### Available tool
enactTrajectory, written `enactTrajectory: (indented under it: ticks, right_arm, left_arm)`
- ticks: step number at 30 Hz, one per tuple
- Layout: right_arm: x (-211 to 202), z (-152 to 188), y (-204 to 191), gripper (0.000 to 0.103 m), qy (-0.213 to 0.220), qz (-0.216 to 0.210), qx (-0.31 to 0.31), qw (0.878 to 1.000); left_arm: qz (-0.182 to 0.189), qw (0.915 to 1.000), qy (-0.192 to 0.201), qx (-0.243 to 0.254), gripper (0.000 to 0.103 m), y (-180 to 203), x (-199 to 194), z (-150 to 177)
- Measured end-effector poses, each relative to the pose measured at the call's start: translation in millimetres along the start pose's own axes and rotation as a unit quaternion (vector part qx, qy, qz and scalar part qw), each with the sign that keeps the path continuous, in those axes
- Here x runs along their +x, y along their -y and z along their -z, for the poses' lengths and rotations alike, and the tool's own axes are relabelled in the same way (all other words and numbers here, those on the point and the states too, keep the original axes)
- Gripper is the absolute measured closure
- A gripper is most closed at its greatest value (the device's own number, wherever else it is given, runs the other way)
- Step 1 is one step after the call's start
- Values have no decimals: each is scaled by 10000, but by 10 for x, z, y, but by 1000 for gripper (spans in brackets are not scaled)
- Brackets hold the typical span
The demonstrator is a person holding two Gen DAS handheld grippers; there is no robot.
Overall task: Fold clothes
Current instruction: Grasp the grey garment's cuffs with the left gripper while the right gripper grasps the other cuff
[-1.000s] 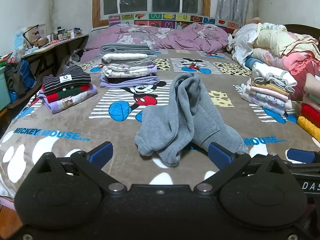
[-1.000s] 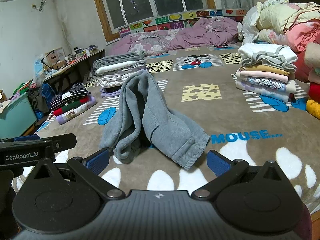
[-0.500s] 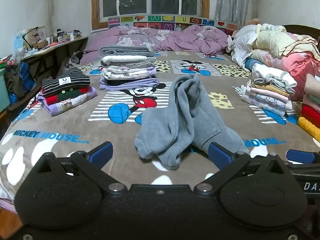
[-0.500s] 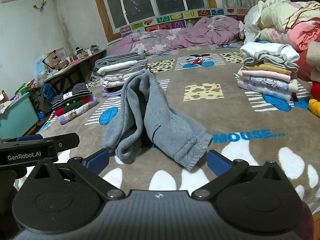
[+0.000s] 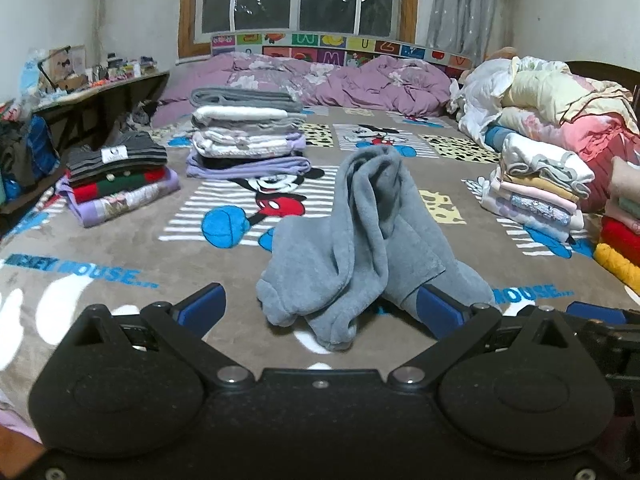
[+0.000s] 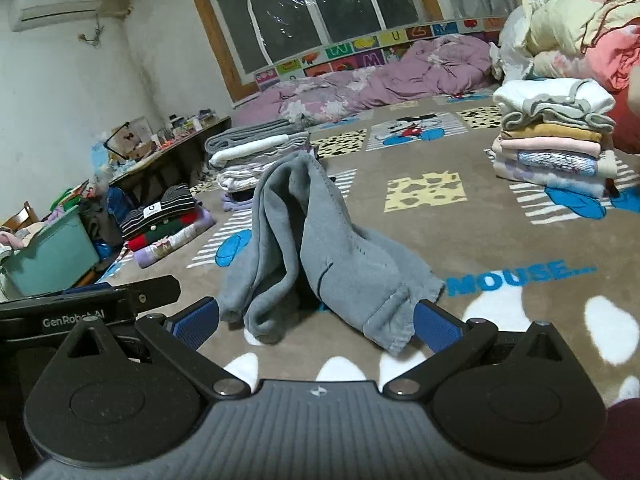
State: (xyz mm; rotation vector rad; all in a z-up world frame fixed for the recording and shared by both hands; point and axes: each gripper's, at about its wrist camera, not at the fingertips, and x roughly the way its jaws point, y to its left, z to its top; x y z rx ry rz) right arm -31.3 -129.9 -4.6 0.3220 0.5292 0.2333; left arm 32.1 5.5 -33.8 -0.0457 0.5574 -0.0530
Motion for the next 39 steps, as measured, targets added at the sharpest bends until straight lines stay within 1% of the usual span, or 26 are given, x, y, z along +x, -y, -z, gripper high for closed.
enactTrajectory:
  ticks: [5, 8, 10, 16, 17, 24, 26, 28, 37, 39]
  right_arm:
    - [111, 58, 173, 0, 259, -45, 15, 9997]
    - [238, 109, 258, 0, 227, 32, -123, 9997]
    - [318, 140, 328, 0, 211, 52, -91, 9997]
    - [549, 242, 529, 1, 104, 40, 75, 9999]
    - [575, 273, 551, 1, 108, 40, 58, 9999]
    - [763, 361, 606, 5, 104, 46, -64, 9999]
    - [817, 384, 599, 8, 83, 40, -103, 9999]
    - [871, 406, 592, 8, 60, 38, -142, 9999]
    - [1046, 433, 640, 8, 13, 295, -201, 9994]
    - [1075, 428, 645, 9, 33, 262, -237, 9994]
  left_arm:
    - [101, 9999, -106, -92, 0, -65, 215, 87]
    - [95, 9999, -53, -97, 0, -101, 324, 153]
    - [104, 9999, -86, -87, 0, -123, 399, 194]
    - [180, 9984, -537, 85, 0, -174, 641, 303]
    - [175, 9983, -537, 128, 0, -173, 663, 320]
    - [94, 9985, -292, 447, 0, -143, 767, 424]
    - [81, 9983, -224, 538, 0, -137, 799, 449]
    - [80, 9978, -165, 631, 0, -132, 835, 460]
    - [27, 9946, 41, 1033, 0, -39, 1035, 480]
    - [-3, 9933, 100, 1147, 2, -4, 1097, 480]
